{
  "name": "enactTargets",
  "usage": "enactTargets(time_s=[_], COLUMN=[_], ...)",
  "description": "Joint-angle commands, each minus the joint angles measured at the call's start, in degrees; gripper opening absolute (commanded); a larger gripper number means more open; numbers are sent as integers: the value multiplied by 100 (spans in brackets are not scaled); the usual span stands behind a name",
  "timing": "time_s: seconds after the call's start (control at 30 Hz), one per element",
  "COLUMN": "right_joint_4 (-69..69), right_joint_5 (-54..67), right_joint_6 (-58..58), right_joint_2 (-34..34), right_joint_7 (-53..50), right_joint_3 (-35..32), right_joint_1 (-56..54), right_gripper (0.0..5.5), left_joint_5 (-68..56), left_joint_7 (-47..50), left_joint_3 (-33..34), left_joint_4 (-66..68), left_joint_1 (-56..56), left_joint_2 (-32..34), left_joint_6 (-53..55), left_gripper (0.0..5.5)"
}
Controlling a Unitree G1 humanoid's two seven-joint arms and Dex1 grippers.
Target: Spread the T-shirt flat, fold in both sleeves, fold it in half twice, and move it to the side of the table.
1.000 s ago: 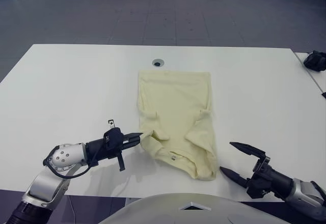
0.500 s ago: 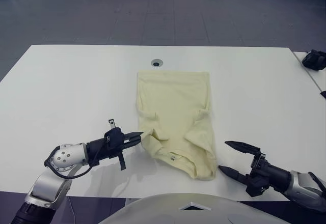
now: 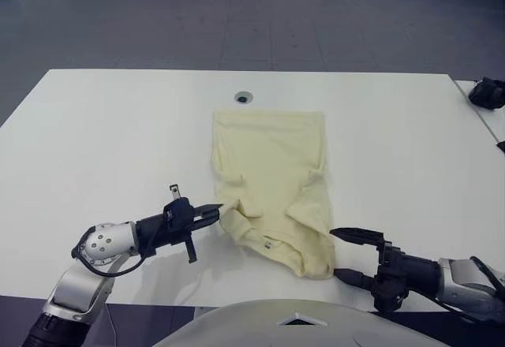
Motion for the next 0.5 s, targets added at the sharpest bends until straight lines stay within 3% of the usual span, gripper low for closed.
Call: enactTargets(time_s=[0.03, 0.3, 0.37, 0.5], right_joint_4=[490, 522, 560, 471], right_joint_5=[-749, -695, -436, 64], right_joint_6=[1040, 900, 1010, 1172], right_joint_2=[257, 543, 592, 601], right_joint_7=[959, 682, 645, 688], right_joint_3=[513, 681, 623, 613], right_joint_1=[143, 477, 644, 1097], right_gripper=[540, 540, 503, 531], left_joint_5=[86, 149, 156, 170], left_joint_7=[-49, -87, -88, -81], left_joint_3=[74, 63, 66, 73], left_joint_4=[-8, 46, 38, 39], left_joint_1=[-39, -63, -44, -33], left_joint_2=[9, 9, 0, -33], left_joint_6=[71, 54, 56, 66], left_gripper=[1, 1, 0, 0])
